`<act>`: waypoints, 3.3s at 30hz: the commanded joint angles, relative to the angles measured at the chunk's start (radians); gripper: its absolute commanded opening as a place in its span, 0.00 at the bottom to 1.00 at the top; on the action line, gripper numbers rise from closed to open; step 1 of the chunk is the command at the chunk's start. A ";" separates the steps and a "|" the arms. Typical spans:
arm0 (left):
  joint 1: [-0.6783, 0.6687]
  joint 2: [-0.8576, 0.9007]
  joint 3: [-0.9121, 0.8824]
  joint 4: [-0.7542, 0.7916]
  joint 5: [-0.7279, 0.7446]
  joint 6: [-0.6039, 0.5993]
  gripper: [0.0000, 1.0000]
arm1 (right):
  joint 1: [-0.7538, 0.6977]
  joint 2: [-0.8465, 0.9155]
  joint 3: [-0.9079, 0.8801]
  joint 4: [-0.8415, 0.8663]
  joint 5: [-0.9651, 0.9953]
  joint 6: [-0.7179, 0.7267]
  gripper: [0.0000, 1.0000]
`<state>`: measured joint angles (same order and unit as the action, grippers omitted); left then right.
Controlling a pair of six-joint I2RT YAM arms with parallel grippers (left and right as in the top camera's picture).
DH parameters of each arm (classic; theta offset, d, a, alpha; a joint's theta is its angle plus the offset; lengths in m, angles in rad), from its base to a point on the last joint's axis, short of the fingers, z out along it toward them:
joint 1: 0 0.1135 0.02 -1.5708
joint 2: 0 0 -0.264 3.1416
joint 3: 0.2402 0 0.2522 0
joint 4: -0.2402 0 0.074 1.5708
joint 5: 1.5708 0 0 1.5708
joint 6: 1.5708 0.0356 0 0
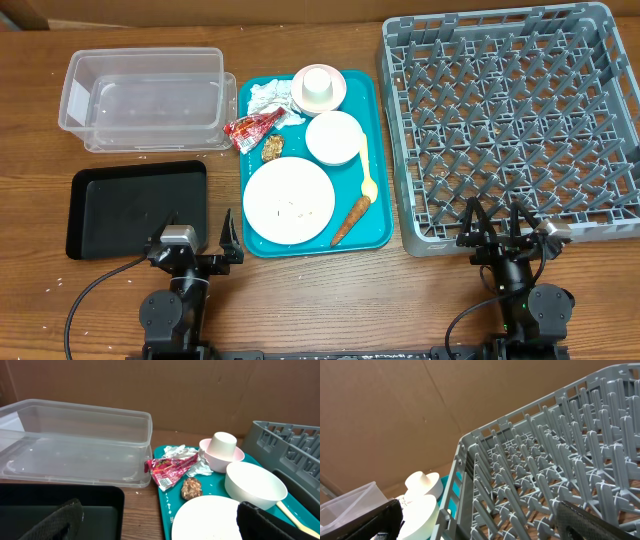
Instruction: Sort waste into correct bins and load items into the dishwasher
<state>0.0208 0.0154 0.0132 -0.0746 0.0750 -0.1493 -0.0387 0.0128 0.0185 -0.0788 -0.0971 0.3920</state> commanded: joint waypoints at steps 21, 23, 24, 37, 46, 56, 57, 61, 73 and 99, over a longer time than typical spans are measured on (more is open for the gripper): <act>-0.003 -0.011 -0.008 0.004 -0.007 0.015 1.00 | 0.001 -0.010 -0.010 0.004 0.006 0.002 1.00; -0.003 -0.011 -0.008 0.004 -0.007 0.015 1.00 | 0.001 -0.010 -0.010 0.004 0.006 0.002 1.00; -0.003 -0.011 -0.008 0.004 -0.007 0.015 1.00 | 0.001 -0.010 -0.010 0.004 0.006 0.002 1.00; -0.003 -0.011 -0.008 0.004 -0.007 0.015 1.00 | 0.001 -0.010 -0.010 0.004 0.006 0.002 1.00; -0.003 -0.011 -0.008 0.004 -0.007 0.015 1.00 | 0.001 -0.010 -0.010 0.004 0.006 0.002 1.00; -0.003 -0.011 -0.008 0.004 -0.008 0.015 1.00 | 0.001 -0.010 -0.010 0.004 0.006 0.002 1.00; -0.003 -0.011 -0.008 0.004 -0.009 0.016 1.00 | 0.001 -0.010 -0.010 0.004 0.006 0.002 1.00; -0.003 -0.011 -0.008 0.004 -0.007 0.015 1.00 | 0.001 -0.010 -0.010 0.004 0.006 0.002 1.00; -0.003 -0.011 -0.008 0.006 0.024 -0.045 1.00 | 0.001 -0.010 -0.010 0.004 0.006 0.002 1.00; -0.003 0.349 0.566 -0.140 0.391 -0.187 1.00 | 0.001 -0.010 -0.010 0.004 0.006 0.002 1.00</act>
<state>0.0208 0.1829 0.4091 -0.1822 0.4232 -0.3874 -0.0387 0.0116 0.0185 -0.0803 -0.0967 0.3923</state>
